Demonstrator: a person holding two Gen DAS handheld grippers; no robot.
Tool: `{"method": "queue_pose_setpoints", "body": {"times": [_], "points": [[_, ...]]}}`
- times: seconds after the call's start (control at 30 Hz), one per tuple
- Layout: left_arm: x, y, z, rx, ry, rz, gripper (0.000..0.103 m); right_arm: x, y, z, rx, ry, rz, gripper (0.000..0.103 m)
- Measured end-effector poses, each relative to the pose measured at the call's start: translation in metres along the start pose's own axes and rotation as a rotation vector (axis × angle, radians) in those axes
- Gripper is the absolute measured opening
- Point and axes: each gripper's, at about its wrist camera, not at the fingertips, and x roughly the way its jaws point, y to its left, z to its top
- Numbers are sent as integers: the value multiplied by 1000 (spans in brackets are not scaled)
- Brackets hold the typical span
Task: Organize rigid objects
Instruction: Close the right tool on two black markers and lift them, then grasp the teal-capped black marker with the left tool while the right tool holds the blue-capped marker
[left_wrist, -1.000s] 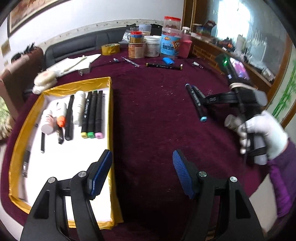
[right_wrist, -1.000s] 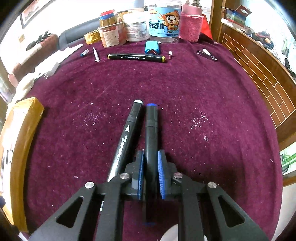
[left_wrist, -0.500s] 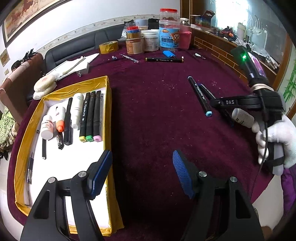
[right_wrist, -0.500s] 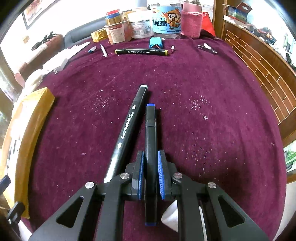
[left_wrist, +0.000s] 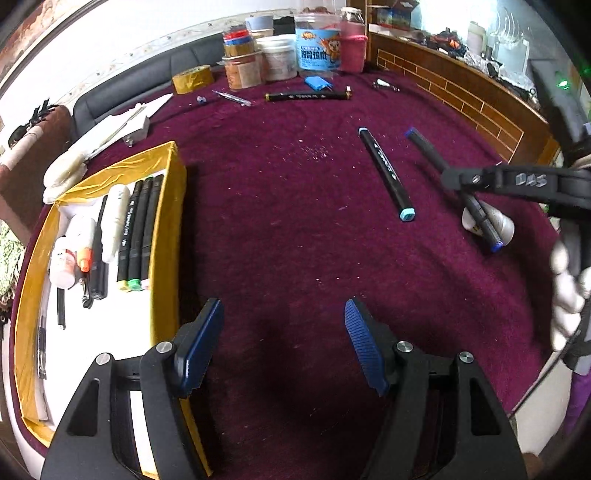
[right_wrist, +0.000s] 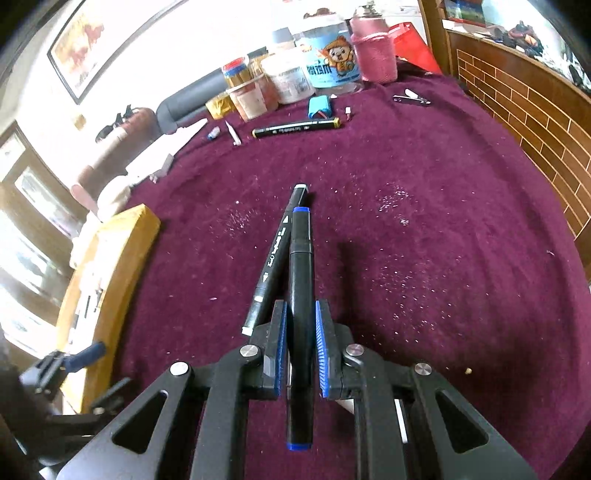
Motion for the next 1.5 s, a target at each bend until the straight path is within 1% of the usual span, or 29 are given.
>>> {"method": "queue_pose_setpoints", "body": {"times": [0.13, 0.3, 0.53, 0.63, 0.73, 0.8, 0.9, 1.03, 1.17, 1.27, 1.33, 1.43, 1.47, 1.5], "points": [[6, -10, 1, 23, 15, 12, 67, -7, -11, -2, 34, -13, 57, 13], [10, -23, 3, 53, 27, 18, 67, -13, -23, -6, 63, -28, 74, 13], [19, -33, 13, 79, 39, 22, 67, -27, -50, -12, 132, -79, 109, 13], [29, -35, 21, 65, 63, -11, 67, -33, -64, -14, 158, -101, 112, 13], [42, -35, 33, 11, 97, -96, 67, -36, -79, -16, 191, -108, 114, 13], [51, -34, 43, -35, 111, -139, 67, -37, -91, -18, 216, -111, 111, 13], [61, -38, 58, -57, 106, -145, 67, -39, -106, -20, 249, -114, 120, 13], [68, -48, 77, -79, 81, -173, 67, -45, -122, -27, 283, -125, 122, 13], [78, -56, 92, -87, 56, -181, 67, -49, -132, -31, 299, -132, 125, 13], [90, -67, 100, -72, 51, -155, 66, -53, -136, -34, 306, -137, 127, 13], [93, -71, 104, -56, 31, -133, 66, -54, -139, -36, 310, -138, 127, 14], [98, -78, 109, -34, 8, -118, 66, -53, -142, -38, 318, -134, 126, 13], [100, -79, 110, -26, 1, -112, 66, -52, -142, -38, 322, -132, 129, 13], [100, -81, 110, -9, -5, -104, 56, -51, -142, -38, 323, -130, 130, 13]]}}
